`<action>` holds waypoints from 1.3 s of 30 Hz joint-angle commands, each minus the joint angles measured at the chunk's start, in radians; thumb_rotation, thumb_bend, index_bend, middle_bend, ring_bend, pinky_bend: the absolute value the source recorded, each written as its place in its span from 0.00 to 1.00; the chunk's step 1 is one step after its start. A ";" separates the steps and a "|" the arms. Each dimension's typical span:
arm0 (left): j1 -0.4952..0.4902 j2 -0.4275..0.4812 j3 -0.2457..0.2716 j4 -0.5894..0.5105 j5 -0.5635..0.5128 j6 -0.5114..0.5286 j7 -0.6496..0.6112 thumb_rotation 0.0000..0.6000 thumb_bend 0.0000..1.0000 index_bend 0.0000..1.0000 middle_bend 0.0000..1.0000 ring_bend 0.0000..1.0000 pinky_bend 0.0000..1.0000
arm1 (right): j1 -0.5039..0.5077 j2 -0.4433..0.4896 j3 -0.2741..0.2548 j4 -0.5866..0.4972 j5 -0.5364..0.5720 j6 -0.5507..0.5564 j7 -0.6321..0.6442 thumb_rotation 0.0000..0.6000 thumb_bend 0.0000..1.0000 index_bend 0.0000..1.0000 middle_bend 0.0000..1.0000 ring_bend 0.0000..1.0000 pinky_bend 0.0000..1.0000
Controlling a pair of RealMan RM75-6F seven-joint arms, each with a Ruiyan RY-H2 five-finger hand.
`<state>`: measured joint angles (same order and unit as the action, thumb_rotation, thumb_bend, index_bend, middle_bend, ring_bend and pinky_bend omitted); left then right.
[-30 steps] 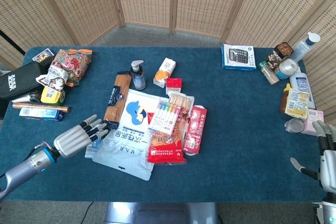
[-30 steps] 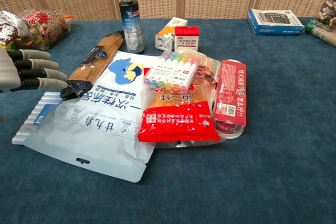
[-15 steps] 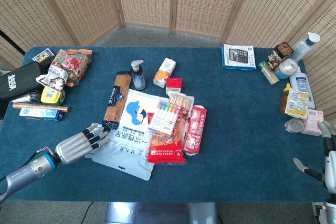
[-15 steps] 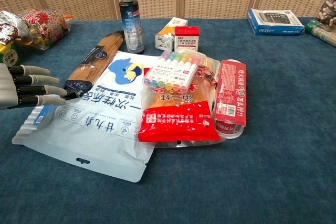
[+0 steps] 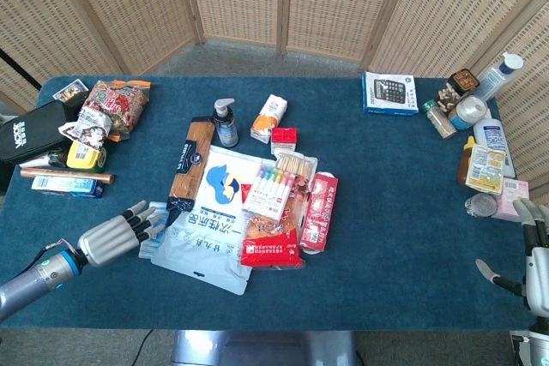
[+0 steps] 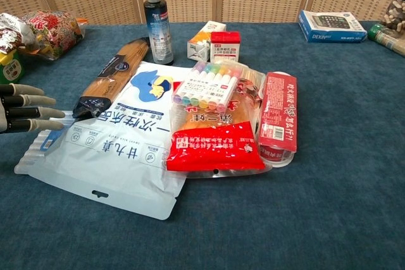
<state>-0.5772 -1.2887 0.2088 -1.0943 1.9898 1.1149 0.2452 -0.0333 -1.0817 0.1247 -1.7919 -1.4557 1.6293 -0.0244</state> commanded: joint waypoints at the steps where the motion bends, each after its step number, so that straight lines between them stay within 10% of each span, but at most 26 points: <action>1: -0.015 -0.012 -0.001 -0.009 -0.004 -0.022 0.022 1.00 0.06 0.00 0.00 0.00 0.12 | -0.001 0.000 0.002 0.000 0.001 0.003 0.002 1.00 0.00 0.00 0.00 0.00 0.00; 39: -0.083 -0.046 -0.040 -0.066 -0.115 -0.148 0.171 1.00 0.06 0.00 0.00 0.00 0.11 | -0.011 0.011 0.002 -0.014 -0.019 0.021 0.026 1.00 0.00 0.00 0.00 0.00 0.00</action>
<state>-0.6591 -1.3341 0.1702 -1.1600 1.8757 0.9677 0.4152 -0.0446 -1.0705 0.1274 -1.8060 -1.4743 1.6507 0.0017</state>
